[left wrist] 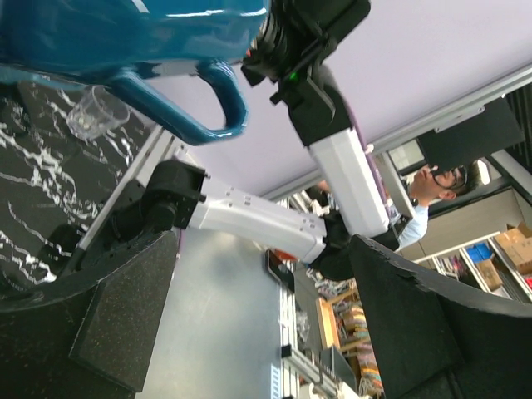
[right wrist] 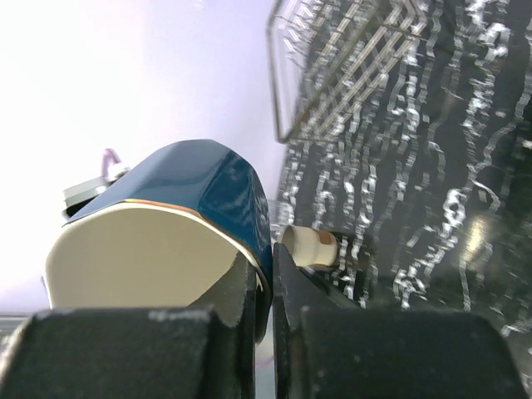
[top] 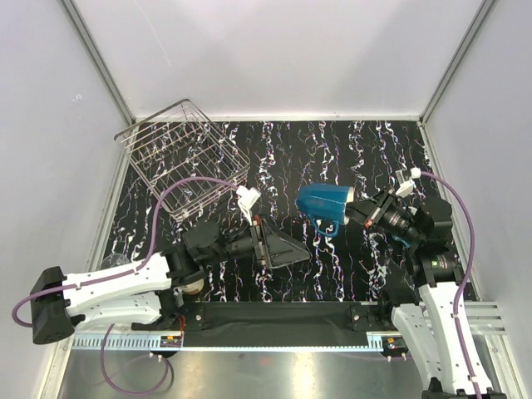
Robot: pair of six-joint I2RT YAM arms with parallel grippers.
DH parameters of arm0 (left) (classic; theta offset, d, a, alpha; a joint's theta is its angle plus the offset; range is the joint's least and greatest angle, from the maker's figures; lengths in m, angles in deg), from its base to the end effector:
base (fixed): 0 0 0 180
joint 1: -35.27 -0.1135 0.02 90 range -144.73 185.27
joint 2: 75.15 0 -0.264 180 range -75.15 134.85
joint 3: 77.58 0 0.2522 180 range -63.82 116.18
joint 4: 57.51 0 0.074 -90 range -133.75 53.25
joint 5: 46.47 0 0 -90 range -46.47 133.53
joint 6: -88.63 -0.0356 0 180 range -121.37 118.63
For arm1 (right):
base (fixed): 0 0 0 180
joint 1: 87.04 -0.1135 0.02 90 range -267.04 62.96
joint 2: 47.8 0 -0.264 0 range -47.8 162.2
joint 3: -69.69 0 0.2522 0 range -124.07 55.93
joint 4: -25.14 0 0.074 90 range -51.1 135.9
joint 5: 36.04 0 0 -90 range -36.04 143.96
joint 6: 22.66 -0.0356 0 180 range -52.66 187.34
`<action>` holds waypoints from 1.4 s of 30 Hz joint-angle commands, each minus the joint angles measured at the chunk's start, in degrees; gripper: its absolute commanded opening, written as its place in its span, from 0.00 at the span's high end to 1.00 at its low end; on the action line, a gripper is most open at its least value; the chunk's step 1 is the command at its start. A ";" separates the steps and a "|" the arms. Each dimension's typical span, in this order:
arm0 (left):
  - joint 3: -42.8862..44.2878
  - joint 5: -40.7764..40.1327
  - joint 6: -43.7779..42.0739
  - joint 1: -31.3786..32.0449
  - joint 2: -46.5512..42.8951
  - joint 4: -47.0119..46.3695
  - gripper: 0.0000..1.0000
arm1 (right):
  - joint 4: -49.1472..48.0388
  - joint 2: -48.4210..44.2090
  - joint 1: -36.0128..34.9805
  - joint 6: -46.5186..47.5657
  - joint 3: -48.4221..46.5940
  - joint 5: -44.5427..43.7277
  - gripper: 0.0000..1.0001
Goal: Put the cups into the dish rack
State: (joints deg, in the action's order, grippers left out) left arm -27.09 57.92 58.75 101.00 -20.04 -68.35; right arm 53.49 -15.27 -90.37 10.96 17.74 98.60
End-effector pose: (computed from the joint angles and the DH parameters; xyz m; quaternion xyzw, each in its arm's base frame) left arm 0.0857 -0.2117 0.3215 0.1255 0.6571 -0.6957 0.2617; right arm 0.1317 0.0327 0.3239 0.0931 0.7393 0.5496 0.3777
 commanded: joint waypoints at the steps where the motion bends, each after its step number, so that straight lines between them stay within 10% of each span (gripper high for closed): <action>1: -0.78 -4.45 0.09 0.36 -1.15 -7.38 0.10 | -12.39 -2.12 -0.01 -8.13 -0.83 3.70 1.00; 30: 12.40 -2.18 8.26 0.18 16.60 -19.87 0.30 | -22.85 -4.94 -0.18 -13.41 2.60 7.74 1.00; 42: 13.54 -2.53 11.25 -0.34 18.71 -23.38 0.72 | -19.07 -5.73 -0.09 -11.21 1.63 8.97 1.00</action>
State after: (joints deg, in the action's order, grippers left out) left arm -17.19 56.00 70.27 101.02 -2.18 -84.31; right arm 36.77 -20.05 -89.91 -0.41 21.69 103.50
